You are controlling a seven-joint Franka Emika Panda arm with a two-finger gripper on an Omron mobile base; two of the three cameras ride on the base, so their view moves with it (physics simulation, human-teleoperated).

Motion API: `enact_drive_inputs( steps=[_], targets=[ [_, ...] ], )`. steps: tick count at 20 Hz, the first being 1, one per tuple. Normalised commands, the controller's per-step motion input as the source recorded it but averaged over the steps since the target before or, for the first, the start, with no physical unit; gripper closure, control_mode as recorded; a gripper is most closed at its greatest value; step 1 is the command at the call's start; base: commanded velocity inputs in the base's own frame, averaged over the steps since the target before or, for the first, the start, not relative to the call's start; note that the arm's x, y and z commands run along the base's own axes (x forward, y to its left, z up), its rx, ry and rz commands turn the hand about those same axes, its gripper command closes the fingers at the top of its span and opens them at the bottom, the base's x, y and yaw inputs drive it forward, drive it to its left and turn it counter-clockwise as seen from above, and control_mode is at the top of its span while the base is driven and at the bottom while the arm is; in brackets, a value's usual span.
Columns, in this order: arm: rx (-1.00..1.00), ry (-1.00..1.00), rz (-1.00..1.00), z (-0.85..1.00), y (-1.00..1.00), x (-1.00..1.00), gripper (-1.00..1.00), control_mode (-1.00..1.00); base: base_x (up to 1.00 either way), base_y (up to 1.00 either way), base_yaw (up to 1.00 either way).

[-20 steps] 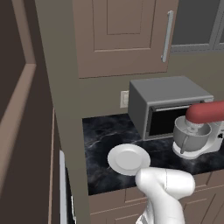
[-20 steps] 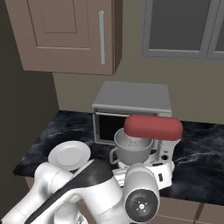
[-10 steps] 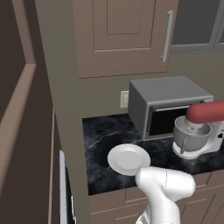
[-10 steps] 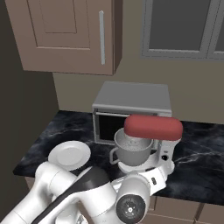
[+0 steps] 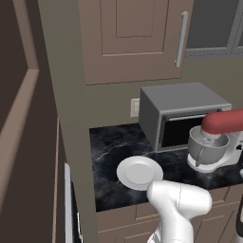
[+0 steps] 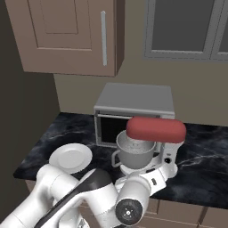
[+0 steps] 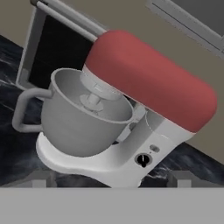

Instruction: Add butter and sugar cubes to the stand mixer bowl and then turn on the stand mixer to begin making frosting.

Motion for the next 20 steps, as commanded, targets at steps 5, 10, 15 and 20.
enact_drive_inputs(
  steps=[5, 10, 15, 20],
  targets=[
    [-0.02, -0.02, 0.0, -0.09, -0.38, 0.14, -1.0, -1.0, 0.0, 0.0, 0.0],
    [0.0, -0.01, 0.0, -0.11, -0.44, 0.18, -1.0, -1.0, 0.0, 0.0, 0.0],
    [0.0, -0.05, 0.0, -0.14, -0.33, 0.29, -1.0, -1.0, 0.0, 0.0, 0.0],
    [0.0, -0.04, 0.01, -0.13, -0.1, 0.39, -1.0, -1.0, 0.0, 0.0, 0.0]
  ],
)
